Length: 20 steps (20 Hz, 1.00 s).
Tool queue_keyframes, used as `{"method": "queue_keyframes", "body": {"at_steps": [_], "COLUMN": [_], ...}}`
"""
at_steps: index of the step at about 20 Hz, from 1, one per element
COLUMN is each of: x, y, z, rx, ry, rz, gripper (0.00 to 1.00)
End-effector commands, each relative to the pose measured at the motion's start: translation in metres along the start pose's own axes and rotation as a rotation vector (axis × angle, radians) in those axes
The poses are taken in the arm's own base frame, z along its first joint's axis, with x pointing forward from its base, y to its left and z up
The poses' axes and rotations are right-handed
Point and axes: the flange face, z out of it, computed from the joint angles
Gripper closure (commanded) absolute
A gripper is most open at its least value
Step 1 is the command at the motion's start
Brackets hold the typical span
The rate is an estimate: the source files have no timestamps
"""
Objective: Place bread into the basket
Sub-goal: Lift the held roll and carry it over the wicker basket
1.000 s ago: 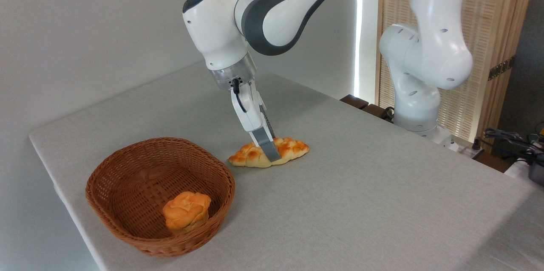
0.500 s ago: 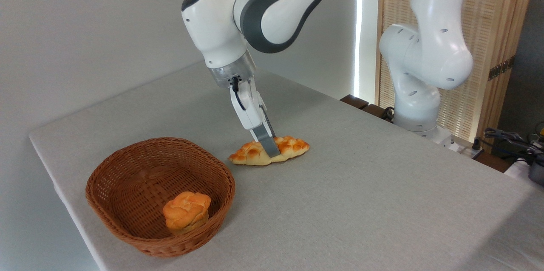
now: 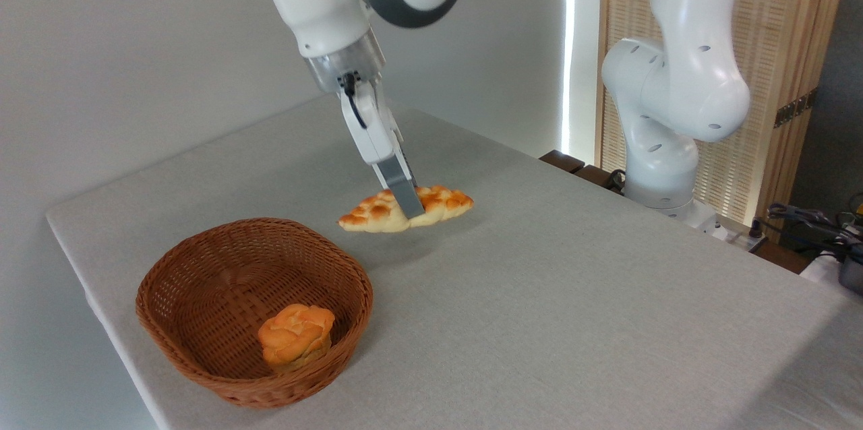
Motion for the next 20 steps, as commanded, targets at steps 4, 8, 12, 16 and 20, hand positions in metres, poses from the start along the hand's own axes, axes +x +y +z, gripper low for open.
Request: {"method": "queue_keyframes", "body": {"at_steps": [4, 8, 12, 16, 20], "x": [-0.024, -0.004, 0.025, 0.051, 0.084], "y": [-0.053, -0.093, -0.131, -0.15, -0.154], "z": [-0.07, -0.094, -0.096, -0.082, -0.063], "rx": [0.016, 0.023, 0.029, 0.081, 0.106], "ry": [0.189, 0.284, 0.305, 0.348, 0.351], "rz": [-0.184, -0.299, -0.412, -0.504, -0.506], "gripper": [0.58, 0.56, 0.56, 0.42, 0.27]}}
